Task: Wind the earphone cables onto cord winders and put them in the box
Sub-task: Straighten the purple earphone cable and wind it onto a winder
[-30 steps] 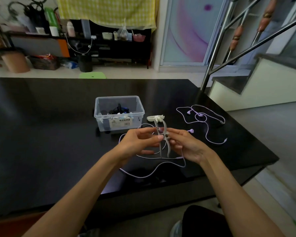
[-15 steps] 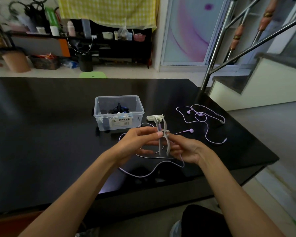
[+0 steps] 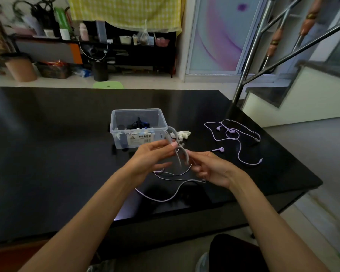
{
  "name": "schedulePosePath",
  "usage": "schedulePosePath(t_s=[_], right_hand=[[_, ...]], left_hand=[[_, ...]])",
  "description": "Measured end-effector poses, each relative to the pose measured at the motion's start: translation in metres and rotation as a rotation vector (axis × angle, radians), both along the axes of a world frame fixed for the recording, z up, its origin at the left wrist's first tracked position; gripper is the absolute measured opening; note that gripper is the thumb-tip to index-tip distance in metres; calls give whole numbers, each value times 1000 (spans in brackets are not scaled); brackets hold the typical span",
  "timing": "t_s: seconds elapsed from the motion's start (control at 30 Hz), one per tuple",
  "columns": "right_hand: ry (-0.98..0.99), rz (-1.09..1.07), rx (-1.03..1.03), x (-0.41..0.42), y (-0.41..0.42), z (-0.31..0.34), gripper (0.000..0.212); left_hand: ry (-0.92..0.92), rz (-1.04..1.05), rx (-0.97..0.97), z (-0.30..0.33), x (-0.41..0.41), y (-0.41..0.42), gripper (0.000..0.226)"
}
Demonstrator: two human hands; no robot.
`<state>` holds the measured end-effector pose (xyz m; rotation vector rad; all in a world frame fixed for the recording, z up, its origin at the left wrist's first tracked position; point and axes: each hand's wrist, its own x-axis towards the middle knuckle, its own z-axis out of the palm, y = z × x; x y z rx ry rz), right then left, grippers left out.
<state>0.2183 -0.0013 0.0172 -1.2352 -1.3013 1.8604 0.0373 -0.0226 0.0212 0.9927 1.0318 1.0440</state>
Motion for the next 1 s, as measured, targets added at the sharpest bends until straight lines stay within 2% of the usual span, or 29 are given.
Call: schedulePosePath(t_s=[0.13, 0.23, 0.47, 0.53, 0.67, 0.73, 0.8, 0.9, 1.0], right_hand=[[-174, -10, 159, -9, -1, -1, 19], [-283, 46, 252, -17, -7, 0, 21], [-498, 89, 398, -9, -9, 19, 19], [-517, 65, 416, -1, -8, 24, 15], [-508, 85, 416, 7, -6, 28, 16], [-504, 96, 437, 7, -8, 29, 16], [-486, 142, 460, 6, -11, 33, 17], [-442, 245, 460, 3, -18, 42, 22], [-407, 200, 554, 2, -18, 46, 21]], left_hand=[[-106, 174, -91, -6, -4, 6, 31], [-192, 215, -142, -10, -4, 7, 26], [-88, 274, -151, -8, -12, 11, 25], [-67, 246, -156, -7, -15, 11, 23], [-235, 222, -210, -2, -16, 9, 8], [-256, 242, -223, -1, -16, 9, 7], [-190, 254, -207, -2, -16, 8, 9], [57, 247, -93, -7, -12, 7, 11], [331, 34, 27, -7, -11, 5, 22]])
